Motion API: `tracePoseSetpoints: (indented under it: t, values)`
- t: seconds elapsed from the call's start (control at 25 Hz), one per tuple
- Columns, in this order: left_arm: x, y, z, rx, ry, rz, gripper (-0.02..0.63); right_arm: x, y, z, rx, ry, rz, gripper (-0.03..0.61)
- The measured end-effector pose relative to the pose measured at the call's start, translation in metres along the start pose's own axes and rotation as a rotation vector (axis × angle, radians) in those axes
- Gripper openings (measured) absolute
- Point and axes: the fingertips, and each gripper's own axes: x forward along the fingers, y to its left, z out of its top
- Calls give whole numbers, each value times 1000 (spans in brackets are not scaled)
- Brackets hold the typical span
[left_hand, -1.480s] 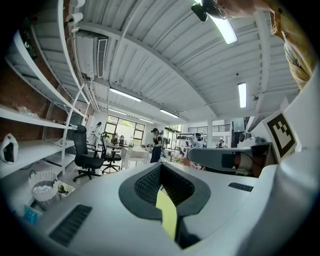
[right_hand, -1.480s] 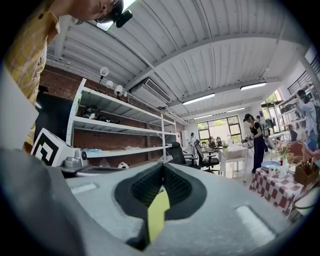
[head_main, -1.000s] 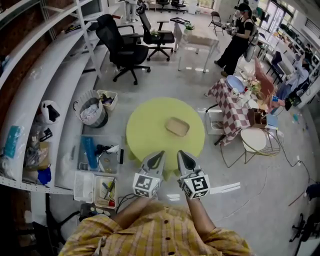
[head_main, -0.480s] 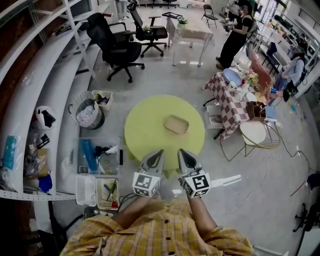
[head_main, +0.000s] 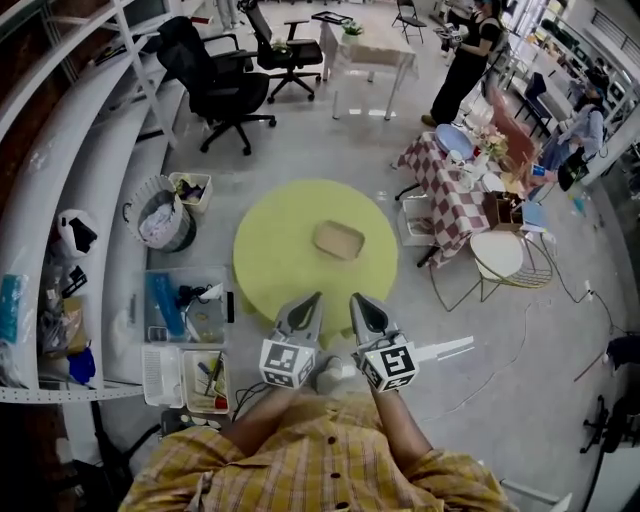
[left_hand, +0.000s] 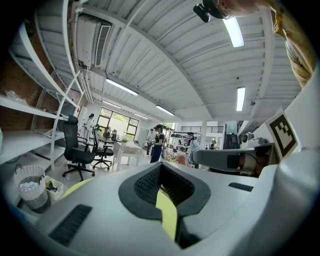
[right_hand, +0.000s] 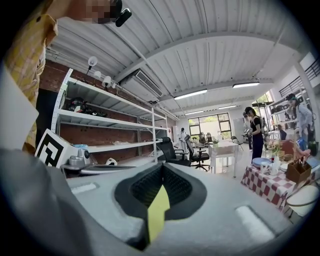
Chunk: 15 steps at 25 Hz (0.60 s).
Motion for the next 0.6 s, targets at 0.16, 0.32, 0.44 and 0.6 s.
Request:
tracePoseSetpoints:
  t: [0.16, 0.32, 0.44, 0.6]
  values:
    - [16, -7, 4, 7, -6, 2, 5, 1, -18, -3, 34, 13, 5, -2]
    - [32, -9, 3, 11, -2, 8, 5, 11, -36, -7, 42, 23, 6, -2]
    - [44, -8, -5, 5, 14, 14, 5, 19, -48, -16, 56, 33, 16, -2]
    - [58, -9, -16, 2, 35, 16, 5, 28, -62, -29, 83, 51, 26, -2]
